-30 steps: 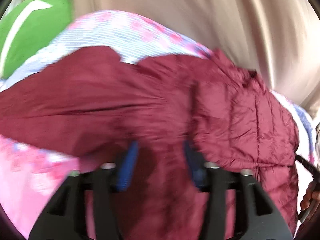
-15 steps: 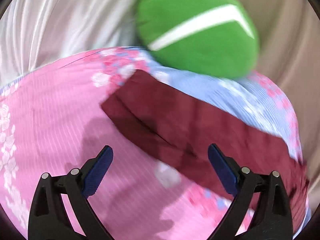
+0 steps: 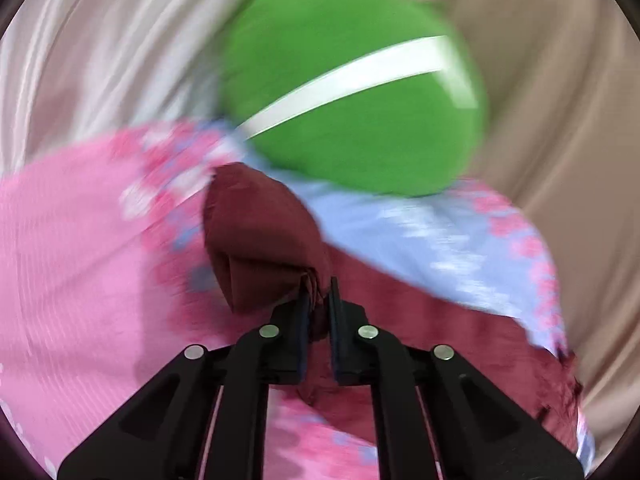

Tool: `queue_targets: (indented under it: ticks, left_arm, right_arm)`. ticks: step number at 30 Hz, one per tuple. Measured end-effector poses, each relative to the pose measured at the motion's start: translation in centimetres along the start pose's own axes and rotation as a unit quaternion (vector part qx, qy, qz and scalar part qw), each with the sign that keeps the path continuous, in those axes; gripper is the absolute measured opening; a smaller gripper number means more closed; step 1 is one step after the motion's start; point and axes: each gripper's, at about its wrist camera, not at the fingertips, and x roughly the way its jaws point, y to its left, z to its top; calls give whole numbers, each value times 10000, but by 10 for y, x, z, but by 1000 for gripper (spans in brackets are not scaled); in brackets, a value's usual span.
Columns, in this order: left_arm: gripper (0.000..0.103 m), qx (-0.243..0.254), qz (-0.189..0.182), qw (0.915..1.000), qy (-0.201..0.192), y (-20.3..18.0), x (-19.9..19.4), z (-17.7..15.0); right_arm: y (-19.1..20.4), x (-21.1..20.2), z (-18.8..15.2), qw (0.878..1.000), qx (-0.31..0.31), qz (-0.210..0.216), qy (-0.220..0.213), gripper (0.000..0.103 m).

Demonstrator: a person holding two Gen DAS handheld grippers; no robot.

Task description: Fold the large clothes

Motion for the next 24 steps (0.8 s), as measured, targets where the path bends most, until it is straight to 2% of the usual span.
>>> queue_targets:
  ticks: [3,5,9,10,13,16,19,22,24]
  left_arm:
    - [6,795,-433,9955,-294,-74,-35,-6]
    - [6,1316,-804,9871,-435,-128,-61,-18]
    - [6,2230,-1577,9605,-525,-236,-104,-60]
    - [6,2479,-1808,9507,-447,-267,-111,-78]
    - [6,2953,-2219,9291,-171,-332,-120,-129]
    - [6,3301,-2426,9122,89,-379,-116,-181]
    - [8,3610,-2559,8949,574,-419,-94,-254]
    - [19,3948,-2515,8771,1076,-435,-70,-318]
    - [37,4182,-2368,8671,1307,-437,-53,-358]
  right_arm:
    - [-3,0,0,9999,92,85,-13,44]
    - [-5,0,0,9998,139,120,-26,44]
    - [-6,0,0,9997,185,160,-43,46]
    - [-6,0,-1,9997,192,168,-48,46]
    - [-7,-1,-1,9996,209,188,-62,47]
    - [-8,-2,-2,9994,236,218,-85,49]
    - [-9,-3,-3,9992,275,271,-109,50]
    - [-10,-4,-3,9990,308,313,-128,52]
    - [-11,-6,-4,9987,331,354,-150,55]
